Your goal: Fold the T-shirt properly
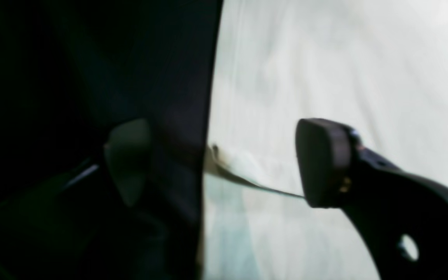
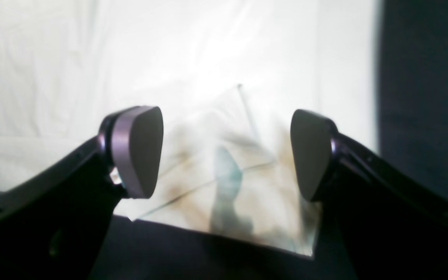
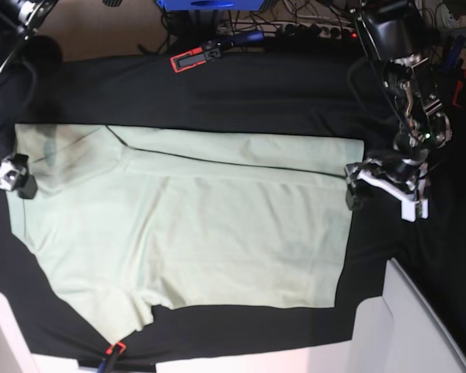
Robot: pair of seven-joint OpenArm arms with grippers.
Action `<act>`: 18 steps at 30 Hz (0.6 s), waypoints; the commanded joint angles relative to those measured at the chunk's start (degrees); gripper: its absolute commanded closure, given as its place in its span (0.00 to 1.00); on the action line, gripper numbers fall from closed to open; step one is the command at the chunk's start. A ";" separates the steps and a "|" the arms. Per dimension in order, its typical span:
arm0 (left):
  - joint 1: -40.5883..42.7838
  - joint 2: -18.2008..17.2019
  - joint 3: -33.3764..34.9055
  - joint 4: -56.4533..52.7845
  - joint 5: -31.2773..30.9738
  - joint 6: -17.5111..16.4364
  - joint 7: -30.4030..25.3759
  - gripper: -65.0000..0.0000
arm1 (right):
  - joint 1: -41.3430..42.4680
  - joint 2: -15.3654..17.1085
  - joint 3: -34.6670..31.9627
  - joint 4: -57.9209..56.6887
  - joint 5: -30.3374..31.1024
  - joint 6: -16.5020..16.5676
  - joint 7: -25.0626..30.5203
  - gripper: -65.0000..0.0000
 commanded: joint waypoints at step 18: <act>16.68 -0.12 -0.34 4.36 -0.27 -0.30 -0.57 0.10 | -3.24 -4.74 16.69 -15.61 0.62 0.08 1.68 0.24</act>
